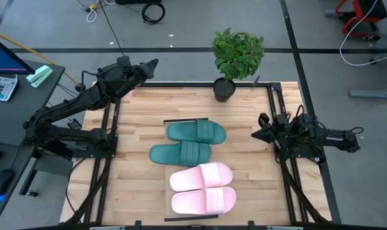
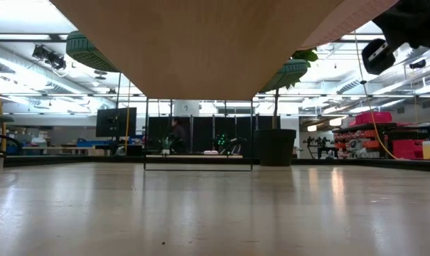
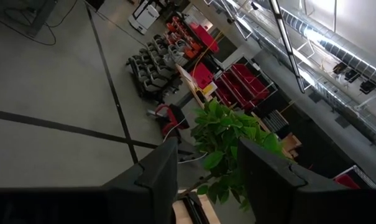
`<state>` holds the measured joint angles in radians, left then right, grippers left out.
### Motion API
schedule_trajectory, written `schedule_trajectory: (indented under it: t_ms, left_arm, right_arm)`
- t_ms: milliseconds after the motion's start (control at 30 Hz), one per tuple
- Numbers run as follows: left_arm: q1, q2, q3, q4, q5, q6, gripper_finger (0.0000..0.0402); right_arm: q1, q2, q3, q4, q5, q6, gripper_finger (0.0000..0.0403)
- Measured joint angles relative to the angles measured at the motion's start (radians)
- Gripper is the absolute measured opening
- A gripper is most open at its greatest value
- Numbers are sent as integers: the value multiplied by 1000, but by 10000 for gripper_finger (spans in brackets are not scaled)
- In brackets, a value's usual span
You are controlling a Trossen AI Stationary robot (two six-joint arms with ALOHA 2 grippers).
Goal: Pick and place slides into the shelf
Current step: Return to Home Position
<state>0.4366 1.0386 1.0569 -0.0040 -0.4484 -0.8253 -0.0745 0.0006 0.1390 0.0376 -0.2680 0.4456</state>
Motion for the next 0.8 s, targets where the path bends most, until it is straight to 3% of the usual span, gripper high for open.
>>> schedule_trajectory:
  t_ms: [167,367,667,800]
  left_arm:
    - [0,0,0,0,0,0,172]
    - [0,0,0,0,0,0,172]
    - [0,0,0,-1,0,2,172]
    - [0,0,0,0,0,3,172]
  right_arm:
    - [-34,0,-16,93,4,9,0]
    - [-54,0,-129,283,16,109,0]
    - [-37,2,-129,283,6,140,0]
    - [-1,2,-129,210,-10,77,0]
